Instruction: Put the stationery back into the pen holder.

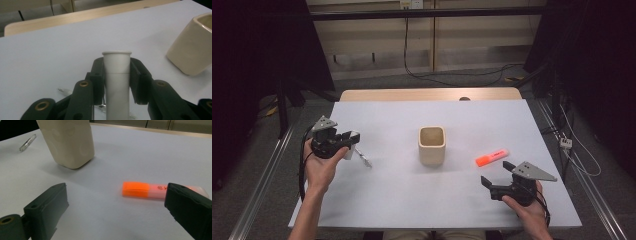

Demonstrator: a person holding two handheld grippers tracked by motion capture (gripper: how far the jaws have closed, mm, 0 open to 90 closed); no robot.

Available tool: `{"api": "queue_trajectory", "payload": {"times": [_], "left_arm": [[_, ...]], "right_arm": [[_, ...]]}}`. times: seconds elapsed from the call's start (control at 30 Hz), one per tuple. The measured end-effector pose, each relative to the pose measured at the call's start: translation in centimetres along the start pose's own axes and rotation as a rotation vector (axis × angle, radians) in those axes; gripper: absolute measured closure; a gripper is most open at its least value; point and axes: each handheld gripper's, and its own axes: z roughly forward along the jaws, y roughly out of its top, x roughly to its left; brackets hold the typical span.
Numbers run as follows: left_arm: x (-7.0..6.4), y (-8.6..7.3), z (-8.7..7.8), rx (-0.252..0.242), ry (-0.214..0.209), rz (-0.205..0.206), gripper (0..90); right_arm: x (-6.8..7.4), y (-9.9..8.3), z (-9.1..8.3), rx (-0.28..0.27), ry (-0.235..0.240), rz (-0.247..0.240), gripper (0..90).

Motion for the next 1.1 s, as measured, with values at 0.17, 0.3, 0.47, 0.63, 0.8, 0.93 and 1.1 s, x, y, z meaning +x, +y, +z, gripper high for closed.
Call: {"api": "queue_trajectory", "payload": {"times": [0.17,0.3,0.47,0.63,0.8,0.93,1.1], "left_arm": [[-1.1,0.7,-0.2,-0.03,-0.029,0.002,67.8],[-1.8,1.0,-0.5,-0.063,-0.05,0.011,67.8],[-2.3,1.4,-1.0,-0.104,-0.056,0.009,67.7],[-3.1,1.6,-1.2,-0.128,-0.076,0.017,67.7],[-4.0,2.0,-1.4,-0.155,-0.106,0.031,67.7],[-4.7,2.2,-1.3,-0.169,-0.129,0.028,67.7],[-5.7,2.5,-1.0,-0.169,-0.146,0.045,67.7]], "right_arm": [[0.1,0.0,-0.2,-0.003,0.0,-0.002,4.6],[0.0,0.0,-0.4,-0.01,-0.007,0.003,4.6],[0.1,0.0,-0.2,-0.005,0.001,0.004,4.5],[0.4,0.0,-0.2,-0.002,0.003,-0.009,4.5],[0.4,0.1,-0.2,-0.005,0.002,-0.01,4.6],[0.5,0.1,-0.2,-0.006,0.008,-0.011,4.6],[0.5,0.1,-0.2,-0.007,0.003,-0.004,4.5]]}}
